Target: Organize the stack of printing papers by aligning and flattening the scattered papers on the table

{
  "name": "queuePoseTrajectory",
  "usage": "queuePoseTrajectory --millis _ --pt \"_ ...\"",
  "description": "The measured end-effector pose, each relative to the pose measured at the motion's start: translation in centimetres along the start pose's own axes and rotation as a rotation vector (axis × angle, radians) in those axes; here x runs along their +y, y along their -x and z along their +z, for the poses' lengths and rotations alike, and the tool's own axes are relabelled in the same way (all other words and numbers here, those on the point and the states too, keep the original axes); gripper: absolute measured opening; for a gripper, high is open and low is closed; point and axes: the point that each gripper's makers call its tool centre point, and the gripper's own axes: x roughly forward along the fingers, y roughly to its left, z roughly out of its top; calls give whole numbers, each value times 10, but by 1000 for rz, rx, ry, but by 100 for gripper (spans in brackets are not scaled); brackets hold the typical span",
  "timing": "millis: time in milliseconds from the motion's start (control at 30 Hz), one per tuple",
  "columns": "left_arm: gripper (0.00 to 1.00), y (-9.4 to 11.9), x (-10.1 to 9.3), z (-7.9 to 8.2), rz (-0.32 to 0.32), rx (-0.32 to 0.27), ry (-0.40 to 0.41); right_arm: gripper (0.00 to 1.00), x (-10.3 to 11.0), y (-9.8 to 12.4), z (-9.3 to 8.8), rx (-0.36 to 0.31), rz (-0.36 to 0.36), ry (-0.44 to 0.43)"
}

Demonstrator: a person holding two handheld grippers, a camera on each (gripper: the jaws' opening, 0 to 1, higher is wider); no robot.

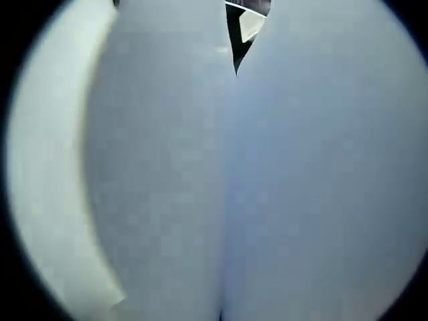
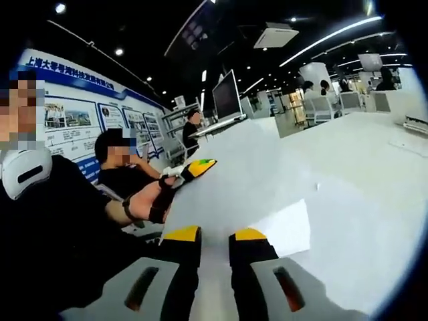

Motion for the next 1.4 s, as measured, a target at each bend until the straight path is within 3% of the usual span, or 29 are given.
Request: queuePoseTrajectory --millis 467,933,1100,1400 --pt "6 0 0 0 -4 2 0 25 -11 3 6 -45 -35 -3" --pt "6 0 0 0 -4 3 1 66 -21 3 15 -118 -105 20" --pt "6 0 0 0 -5 4 2 76 -24 1 15 -120 -145 37" --pt "6 0 0 0 -3 4 3 90 -35 13 24 -179 -225 53"
